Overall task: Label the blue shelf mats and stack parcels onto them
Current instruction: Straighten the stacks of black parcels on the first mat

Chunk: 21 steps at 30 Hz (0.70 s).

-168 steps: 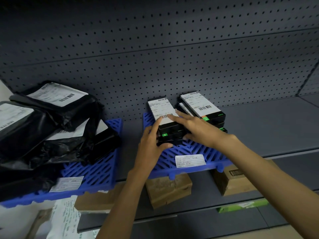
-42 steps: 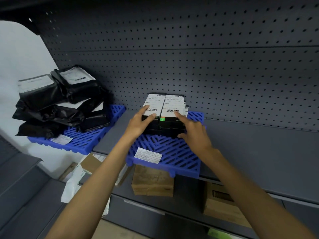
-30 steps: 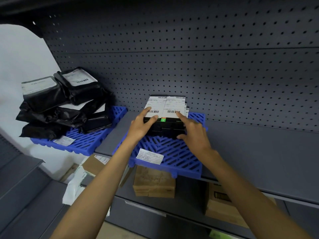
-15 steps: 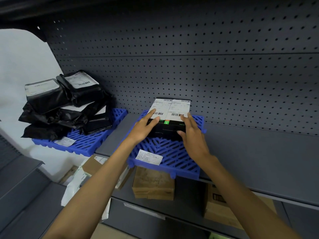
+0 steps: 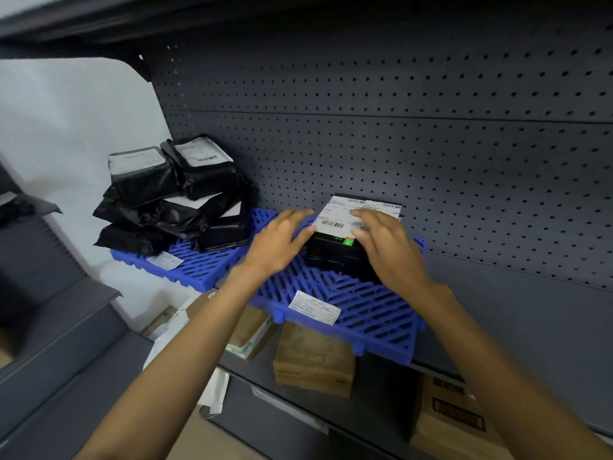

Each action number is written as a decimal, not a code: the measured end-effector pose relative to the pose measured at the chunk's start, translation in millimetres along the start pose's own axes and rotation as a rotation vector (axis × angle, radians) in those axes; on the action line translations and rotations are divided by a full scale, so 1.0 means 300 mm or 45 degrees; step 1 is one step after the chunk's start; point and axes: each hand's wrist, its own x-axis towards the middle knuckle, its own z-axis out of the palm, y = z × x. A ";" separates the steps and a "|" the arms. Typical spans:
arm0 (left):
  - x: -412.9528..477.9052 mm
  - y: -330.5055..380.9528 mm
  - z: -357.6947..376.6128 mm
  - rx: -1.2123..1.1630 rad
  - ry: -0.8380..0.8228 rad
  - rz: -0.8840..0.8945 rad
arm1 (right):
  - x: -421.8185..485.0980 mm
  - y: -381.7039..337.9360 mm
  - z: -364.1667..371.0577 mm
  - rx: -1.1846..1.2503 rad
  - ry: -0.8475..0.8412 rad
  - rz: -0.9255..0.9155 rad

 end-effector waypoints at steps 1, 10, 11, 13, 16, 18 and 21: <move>-0.010 -0.008 -0.032 0.100 0.058 0.021 | 0.028 -0.032 0.012 -0.025 -0.028 -0.039; -0.192 -0.266 -0.307 0.529 0.458 -0.053 | 0.264 -0.302 0.252 -0.071 -0.309 -0.378; -0.213 -0.306 -0.334 0.541 0.502 -0.078 | 0.291 -0.327 0.277 -0.044 -0.320 -0.396; -0.235 -0.389 -0.387 0.576 0.566 -0.123 | 0.354 -0.375 0.327 -0.008 -0.341 -0.421; -0.199 -0.519 -0.477 0.648 0.578 -0.250 | 0.464 -0.437 0.397 0.023 -0.344 -0.411; -0.147 -0.601 -0.529 0.642 0.551 -0.362 | 0.539 -0.470 0.444 0.054 -0.328 -0.368; -0.072 -0.710 -0.572 0.512 0.406 -0.504 | 0.649 -0.506 0.514 0.039 -0.324 -0.259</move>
